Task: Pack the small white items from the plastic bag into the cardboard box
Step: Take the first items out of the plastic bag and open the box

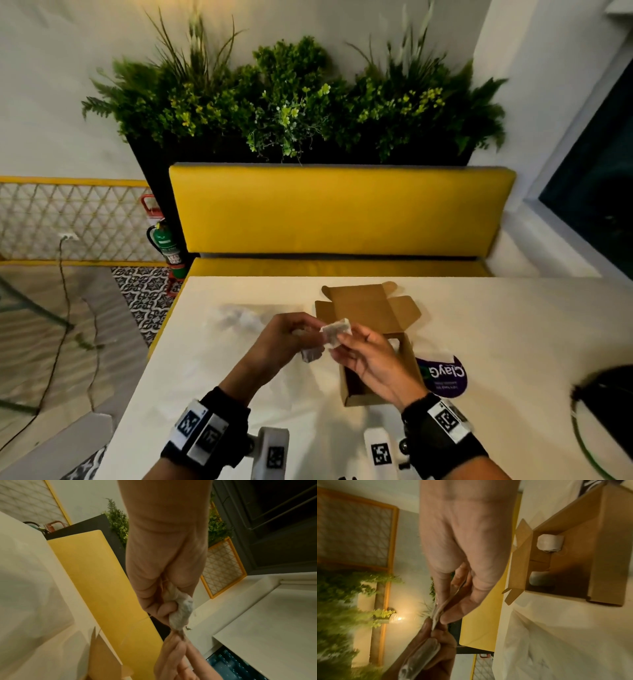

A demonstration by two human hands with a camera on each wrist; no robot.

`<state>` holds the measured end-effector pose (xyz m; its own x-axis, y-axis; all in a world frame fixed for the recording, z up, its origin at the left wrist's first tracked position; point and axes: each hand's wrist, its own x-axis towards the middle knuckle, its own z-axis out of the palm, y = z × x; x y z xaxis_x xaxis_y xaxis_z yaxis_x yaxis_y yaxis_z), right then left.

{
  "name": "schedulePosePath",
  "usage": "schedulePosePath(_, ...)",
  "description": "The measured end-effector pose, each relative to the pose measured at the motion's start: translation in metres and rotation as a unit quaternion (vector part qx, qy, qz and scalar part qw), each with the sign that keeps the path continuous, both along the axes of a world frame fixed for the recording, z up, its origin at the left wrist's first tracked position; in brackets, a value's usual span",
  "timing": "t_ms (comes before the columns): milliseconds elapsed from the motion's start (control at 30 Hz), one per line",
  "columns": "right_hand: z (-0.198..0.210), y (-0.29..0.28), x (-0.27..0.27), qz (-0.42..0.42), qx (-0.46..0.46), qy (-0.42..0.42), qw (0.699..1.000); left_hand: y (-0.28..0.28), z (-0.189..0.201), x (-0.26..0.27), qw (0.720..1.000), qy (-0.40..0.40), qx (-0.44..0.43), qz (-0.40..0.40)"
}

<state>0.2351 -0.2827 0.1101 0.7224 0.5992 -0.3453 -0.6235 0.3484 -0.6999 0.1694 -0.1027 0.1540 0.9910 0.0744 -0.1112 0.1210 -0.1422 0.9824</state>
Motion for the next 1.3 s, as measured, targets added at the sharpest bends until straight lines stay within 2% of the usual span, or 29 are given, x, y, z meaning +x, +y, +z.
schedulePosePath(167, -0.011, -0.018, 0.008, 0.005, 0.016, 0.014, 1.0, -0.013, 0.012, 0.027, 0.993, -0.023, 0.112, -0.002)
schedulePosePath(267, -0.013, -0.026, 0.012, 0.016, 0.031, 0.016, 0.999, -0.02, 0.022, 0.043, 0.98, -0.022, 0.192, -0.052)
schedulePosePath(400, -0.016, -0.033, 0.019, 0.02, -0.013, -0.054, 0.998, -0.022, 0.031, 0.06, 0.917, -0.041, 0.364, -0.157)
schedulePosePath(467, -0.013, -0.036, 0.022, 0.025, -0.058, -0.116, 0.991, -0.024, 0.034, 0.067, 0.895, -0.032, 0.4, -0.198)
schedulePosePath(533, -0.011, -0.037, 0.024, 0.022, -0.099, -0.167, 0.981, -0.026, 0.032, 0.074, 0.891, -0.022, 0.403, -0.21)
schedulePosePath(667, -0.018, -0.043, 0.031, -0.039, -0.101, -0.187, 0.976, -0.026, 0.021, 0.079, 0.957, 0.019, 0.246, -0.156)
schedulePosePath(767, -0.02, -0.048, 0.034, -0.068, -0.09, -0.174, 0.978, -0.028, 0.012, 0.08, 0.973, 0.041, 0.19, -0.128)
schedulePosePath(833, -0.021, -0.05, 0.034, -0.069, -0.098, -0.177, 0.977, -0.032, 0.009, 0.08, 0.971, 0.044, 0.197, -0.128)
schedulePosePath(867, -0.021, -0.051, 0.034, -0.066, -0.111, -0.188, 0.974, -0.034, 0.008, 0.081, 0.964, 0.037, 0.228, -0.129)
schedulePosePath(933, -0.019, -0.056, 0.034, -0.056, -0.147, -0.23, 0.96, -0.038, 0.006, 0.083, 0.937, 0.016, 0.32, -0.14)
schedulePosePath(1000, -0.017, -0.061, 0.038, -0.045, -0.2, -0.288, 0.936, -0.041, 0.005, 0.085, 0.917, -0.001, 0.368, -0.157)
schedulePosePath(1133, -0.017, -0.066, 0.051, -0.029, -0.27, -0.38, 0.884, -0.042, -0.001, 0.09, 0.911, 0.002, 0.386, -0.144)
schedulePosePath(1300, -0.019, -0.068, 0.059, 0.009, -0.32, -0.41, 0.854, -0.046, -0.015, 0.094, 0.914, 0.007, 0.379, -0.146)
